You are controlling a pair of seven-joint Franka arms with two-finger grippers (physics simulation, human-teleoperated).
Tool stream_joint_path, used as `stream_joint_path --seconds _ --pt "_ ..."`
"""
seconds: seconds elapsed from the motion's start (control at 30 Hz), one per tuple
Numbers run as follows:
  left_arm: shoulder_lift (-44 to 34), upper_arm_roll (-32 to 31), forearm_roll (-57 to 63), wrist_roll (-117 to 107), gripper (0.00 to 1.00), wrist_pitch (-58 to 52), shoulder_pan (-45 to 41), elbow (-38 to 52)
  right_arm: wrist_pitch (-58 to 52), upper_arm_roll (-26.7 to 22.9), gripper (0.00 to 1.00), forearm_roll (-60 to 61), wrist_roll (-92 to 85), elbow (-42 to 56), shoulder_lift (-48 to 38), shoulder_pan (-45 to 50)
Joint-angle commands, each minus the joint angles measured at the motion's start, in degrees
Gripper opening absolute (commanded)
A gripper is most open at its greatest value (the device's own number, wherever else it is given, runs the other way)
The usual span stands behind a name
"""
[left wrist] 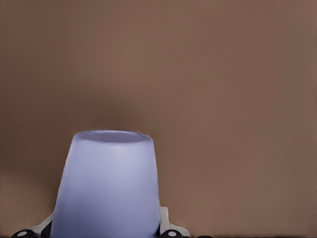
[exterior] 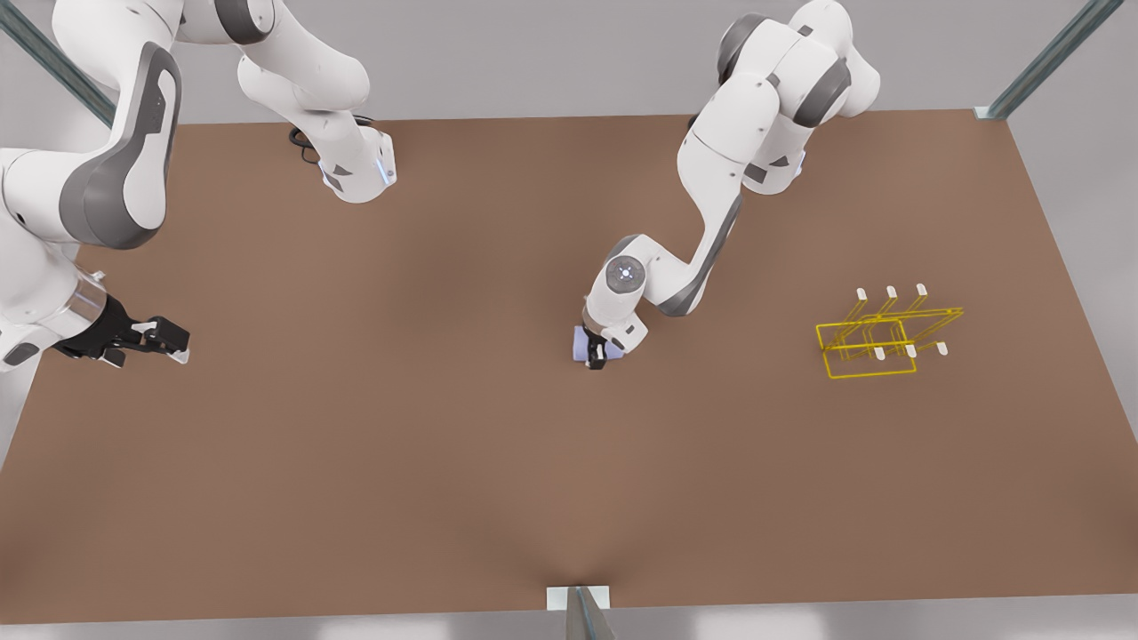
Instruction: Place the cup on the cup holder
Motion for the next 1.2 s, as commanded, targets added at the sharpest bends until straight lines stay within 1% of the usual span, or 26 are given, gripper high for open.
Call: stream_joint_path --seconds 0.0,0.1,0.13,0.17,0.23,0.3,0.37,0.43,0.47,0.53,0.57,0.67,0.73,0.8,0.83,0.93,1.07,1.1,1.17 --pt "-0.6 0.3 0.2 -1.0 0.85 -0.7 0.0 0.4 0.0 0.0 1.0 0.0 0.5 0.0 0.0 0.0" --pt "-6.0 2.3 6.2 -1.9 0.86 -11.4 -0.1 1.3 0.0 0.0 1.0 0.0 0.6 0.0 0.1 0.1" --pt "-7.3 3.1 10.8 -4.4 0.86 -17.5 -0.1 3.4 0.1 0.0 1.0 0.1 0.7 0.0 0.2 0.0" --pt "-6.9 3.3 13.1 -5.6 0.85 -23.5 -0.1 7.3 0.1 0.0 1.0 0.1 0.6 0.0 0.3 0.1" --pt "-6.5 4.2 23.5 -7.0 0.85 -34.3 0.0 11.4 0.1 0.0 1.0 0.2 0.7 0.0 0.3 -0.2" --pt "-6.0 4.8 31.1 -6.6 0.85 -44.3 0.0 15.6 0.1 0.0 1.0 0.2 0.7 0.0 0.4 -0.2" --pt "-3.0 4.7 38.6 -6.3 0.85 -55.6 -0.1 20.5 0.1 0.0 1.0 0.2 0.7 0.0 0.3 -0.2" --pt "-1.9 4.4 46.3 -4.6 0.85 -62.0 -0.4 20.6 0.1 0.0 1.0 0.3 0.7 0.0 0.4 -0.3" --pt "-1.6 4.4 48.2 -3.1 0.85 -63.8 -0.4 20.6 0.1 0.0 1.0 0.2 0.7 0.0 0.4 -0.3" --pt "-1.2 4.4 54.6 1.5 0.85 -74.3 -0.4 20.8 0.1 0.0 1.0 0.2 0.7 0.0 0.4 -0.3" --pt "-1.2 4.1 55.3 2.6 0.85 -77.2 -0.5 23.3 0.1 0.0 1.0 0.2 0.7 0.0 0.4 -0.2" --pt "-1.8 4.2 57.4 2.9 0.85 -82.1 -2.9 23.8 0.1 0.0 1.0 0.2 0.8 0.0 0.4 -0.2" --pt "-0.3 4.2 58.3 1.0 0.85 -84.8 -4.7 27.1 0.1 0.0 1.0 0.2 0.8 0.0 0.4 -0.2" --pt "4.2 4.2 58.5 -0.4 0.85 -91.8 -6.1 34.7 0.1 0.0 1.0 0.2 0.8 0.0 0.4 -0.2" --pt "5.3 4.3 58.5 -0.3 0.85 -93.3 -6.2 36.3 0.1 0.0 1.0 0.2 0.8 0.0 0.4 -0.2" --pt "12.4 4.6 59.4 0.0 0.85 -96.8 -6.8 47.4 0.1 0.0 1.0 0.2 0.7 0.0 0.4 -0.1" --pt "12.7 5.2 67.7 0.0 0.85 -96.6 -2.8 46.6 0.1 0.0 1.0 0.2 0.7 0.0 0.4 -0.2" --pt "12.7 6.6 68.2 -0.2 0.85 -96.7 -2.2 46.5 0.1 0.0 1.0 0.2 0.7 0.0 0.4 -0.2" --pt "12.8 6.8 68.9 -0.1 0.85 -96.3 -0.9 46.4 0.1 0.0 1.0 0.2 0.7 0.0 0.4 -0.2"
